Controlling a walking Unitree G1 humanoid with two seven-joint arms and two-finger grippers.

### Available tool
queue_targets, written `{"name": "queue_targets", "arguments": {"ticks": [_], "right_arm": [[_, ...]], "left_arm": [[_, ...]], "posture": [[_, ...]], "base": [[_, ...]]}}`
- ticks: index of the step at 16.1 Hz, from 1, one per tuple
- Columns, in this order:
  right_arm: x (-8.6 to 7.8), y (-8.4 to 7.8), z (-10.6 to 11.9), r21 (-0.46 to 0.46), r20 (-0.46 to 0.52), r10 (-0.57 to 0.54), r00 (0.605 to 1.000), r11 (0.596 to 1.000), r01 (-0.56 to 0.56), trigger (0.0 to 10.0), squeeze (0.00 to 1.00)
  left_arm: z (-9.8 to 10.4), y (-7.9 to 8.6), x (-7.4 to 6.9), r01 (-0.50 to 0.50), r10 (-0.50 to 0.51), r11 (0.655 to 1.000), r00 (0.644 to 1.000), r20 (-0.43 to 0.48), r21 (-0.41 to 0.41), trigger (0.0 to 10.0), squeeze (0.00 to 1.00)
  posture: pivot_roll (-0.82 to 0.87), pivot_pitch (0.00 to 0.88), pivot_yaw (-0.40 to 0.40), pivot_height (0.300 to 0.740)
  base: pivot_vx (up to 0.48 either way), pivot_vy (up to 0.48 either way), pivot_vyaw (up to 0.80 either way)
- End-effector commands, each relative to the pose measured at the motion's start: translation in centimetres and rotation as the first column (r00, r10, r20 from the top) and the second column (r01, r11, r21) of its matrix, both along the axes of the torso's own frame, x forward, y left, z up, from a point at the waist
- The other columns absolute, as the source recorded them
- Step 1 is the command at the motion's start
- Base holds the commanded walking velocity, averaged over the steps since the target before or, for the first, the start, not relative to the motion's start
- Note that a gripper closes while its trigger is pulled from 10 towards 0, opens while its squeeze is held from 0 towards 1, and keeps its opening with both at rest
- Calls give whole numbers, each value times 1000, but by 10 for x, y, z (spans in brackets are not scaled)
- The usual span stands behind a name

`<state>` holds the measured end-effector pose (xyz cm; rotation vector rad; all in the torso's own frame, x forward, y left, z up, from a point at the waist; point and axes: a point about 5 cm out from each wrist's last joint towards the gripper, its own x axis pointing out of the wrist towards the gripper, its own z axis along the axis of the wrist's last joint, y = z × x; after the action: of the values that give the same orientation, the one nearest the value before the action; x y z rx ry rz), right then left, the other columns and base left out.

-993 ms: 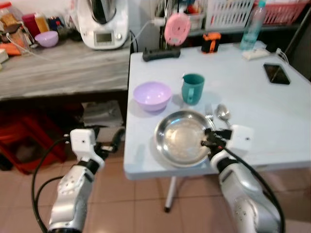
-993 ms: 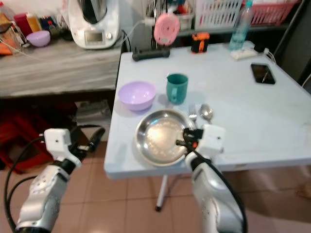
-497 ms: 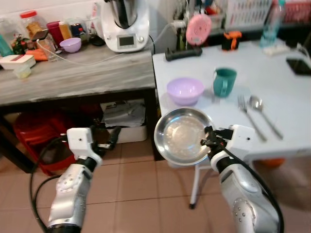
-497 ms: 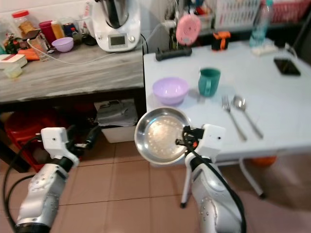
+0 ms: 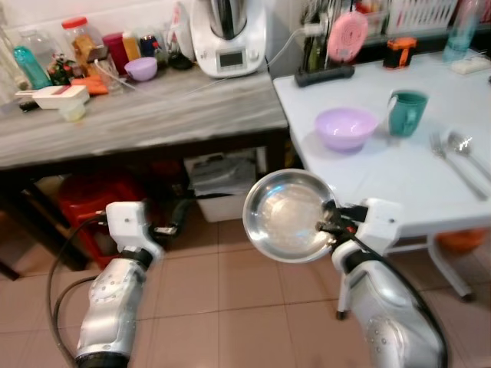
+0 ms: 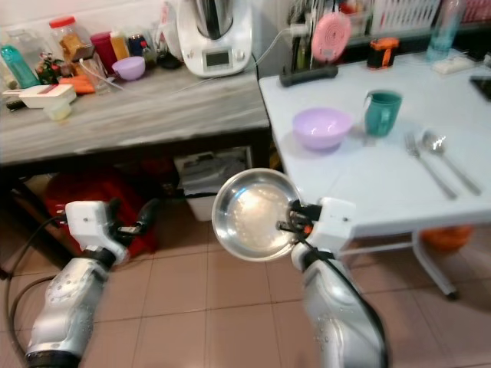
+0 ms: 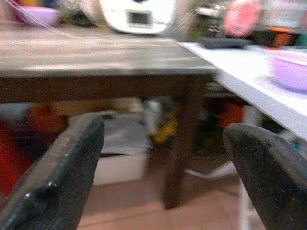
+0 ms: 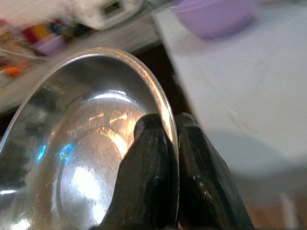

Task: Setting the table

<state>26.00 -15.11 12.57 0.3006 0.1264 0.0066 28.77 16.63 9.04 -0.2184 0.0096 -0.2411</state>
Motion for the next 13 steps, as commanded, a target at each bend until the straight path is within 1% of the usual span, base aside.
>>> {"name": "queue_targets", "arguments": {"ticks": [1,5,8,12,13], "right_arm": [[2,6,7,15,31,12,999,1000,-13,10000,0],[1,4,6,6,32,10,999,1000,-11,10000,0],[-1,2,6,-9,41,15,999,1000,-15,10000,0],[-3,2,7,-5,50,14,999,1000,-14,10000,0],[-5,2,7,-11,56,18,998,1000,-18,10000,0]], "left_arm": [[3,8,1,-19,19,999,1000,8,26,10000,0],[2,10,1,-38,38,999,999,6,39,10000,0],[-1,15,-2,-67,66,995,998,7,77,10000,0],[-3,19,-4,-103,104,988,995,0,111,10000,0],[-4,21,-5,-122,123,985,992,0,124,10000,0]], "posture": [[-70,0,116,740],[-70,0,116,740],[-69,0,115,740],[-71,0,118,740],[-72,0,119,740]], "base": [[0,480,0],[0,445,0],[0,0,0],[0,0,523],[0,0,0]]}}
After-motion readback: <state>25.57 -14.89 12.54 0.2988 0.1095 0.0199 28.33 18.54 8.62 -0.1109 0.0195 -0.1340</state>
